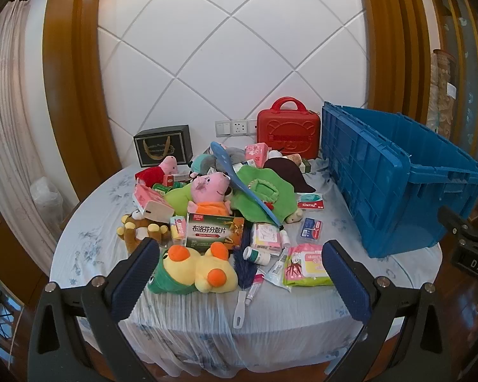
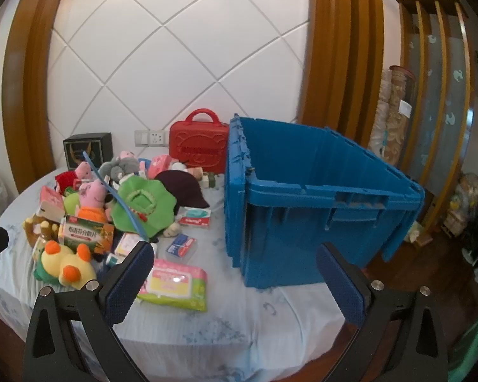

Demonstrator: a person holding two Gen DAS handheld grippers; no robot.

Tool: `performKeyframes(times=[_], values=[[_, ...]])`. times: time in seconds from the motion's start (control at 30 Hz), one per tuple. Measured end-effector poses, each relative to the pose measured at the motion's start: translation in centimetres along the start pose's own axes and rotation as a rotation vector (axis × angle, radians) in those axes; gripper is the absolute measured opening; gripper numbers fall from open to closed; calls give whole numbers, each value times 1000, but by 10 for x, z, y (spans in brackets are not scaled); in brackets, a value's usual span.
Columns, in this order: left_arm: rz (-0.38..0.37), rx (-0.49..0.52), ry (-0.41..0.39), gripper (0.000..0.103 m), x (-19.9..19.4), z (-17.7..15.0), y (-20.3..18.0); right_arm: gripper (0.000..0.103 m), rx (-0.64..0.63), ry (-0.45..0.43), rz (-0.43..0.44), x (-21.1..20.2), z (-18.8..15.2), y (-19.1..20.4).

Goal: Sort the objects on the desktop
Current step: 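Move both tools toward the cluttered pile on the table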

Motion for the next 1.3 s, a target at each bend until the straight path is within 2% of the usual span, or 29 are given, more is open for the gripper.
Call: performKeyframes(times=[0.57, 0.87, 1.0, 1.1, 1.2, 1.3], values=[[-2, 6, 0, 103, 0, -2, -9, 103, -2, 4, 1, 0, -3, -1], [5, -11, 36, 103, 13, -3, -8, 103, -15, 26, 16, 11, -4, -3], [27, -22, 76, 103, 28, -8, 0, 103, -31, 50, 40, 24, -6, 3], [45, -21, 107, 103, 45, -14, 8, 103, -57, 85, 94, 41, -12, 14], [74, -12, 161, 103, 70, -21, 20, 103, -78, 137, 123, 63, -22, 30], [57, -14, 242, 103, 98, -32, 31, 103, -99, 194, 146, 88, -31, 48]])
Point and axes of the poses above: each gripper's, at about its wrist camera, not at the fingertips, and x roughly the way its jaws point, y to its left, z to its top, the point moved 8 cm from there along x, roughly the way its jaws point, and after that the axes turned 14 degrees about y, right-handed, at the moved point
